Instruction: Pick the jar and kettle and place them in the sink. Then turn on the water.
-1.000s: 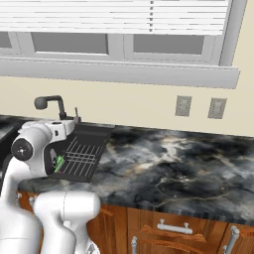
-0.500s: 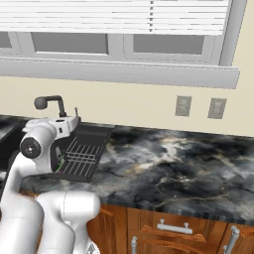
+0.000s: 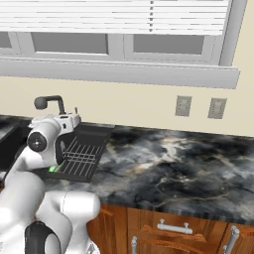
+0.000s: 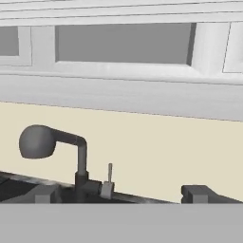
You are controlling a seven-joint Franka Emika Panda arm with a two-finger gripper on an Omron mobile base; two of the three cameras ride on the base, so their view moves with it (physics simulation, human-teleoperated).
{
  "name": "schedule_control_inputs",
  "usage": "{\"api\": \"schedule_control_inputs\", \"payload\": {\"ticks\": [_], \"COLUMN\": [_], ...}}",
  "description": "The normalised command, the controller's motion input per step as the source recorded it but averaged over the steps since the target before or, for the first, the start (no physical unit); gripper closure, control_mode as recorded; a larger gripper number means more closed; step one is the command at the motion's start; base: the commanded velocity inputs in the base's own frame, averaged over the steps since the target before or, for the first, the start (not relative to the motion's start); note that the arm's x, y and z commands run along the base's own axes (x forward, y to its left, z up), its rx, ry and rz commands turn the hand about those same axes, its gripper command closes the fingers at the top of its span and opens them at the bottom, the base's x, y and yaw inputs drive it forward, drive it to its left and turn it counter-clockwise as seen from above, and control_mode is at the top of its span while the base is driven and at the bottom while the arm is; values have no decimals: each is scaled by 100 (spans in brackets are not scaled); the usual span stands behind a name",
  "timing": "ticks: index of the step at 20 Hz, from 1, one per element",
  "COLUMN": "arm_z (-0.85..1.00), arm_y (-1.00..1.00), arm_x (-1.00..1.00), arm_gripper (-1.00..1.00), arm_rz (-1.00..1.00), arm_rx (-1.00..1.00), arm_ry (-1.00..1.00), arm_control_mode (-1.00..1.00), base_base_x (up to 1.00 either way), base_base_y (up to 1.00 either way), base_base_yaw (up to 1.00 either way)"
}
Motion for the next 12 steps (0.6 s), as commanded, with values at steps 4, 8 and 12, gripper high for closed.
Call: {"api": "schedule_control_inputs", "payload": {"ticks": [4, 8, 12], "arm_z": [-22, -29, -28], "arm_y": [1, 8, 15], "arm_x": [38, 36, 34], "arm_gripper": [-100, -100, -100], "arm_rz": [0, 0, 0], "arm_rx": [0, 0, 0], "arm_ry": [-1, -1, 0], "arm_control_mode": [-100, -100, -100], "base_base_x": [0, 0, 0], "base_base_y": [0, 0, 0], "base_base_yaw": [0, 0, 0]}}
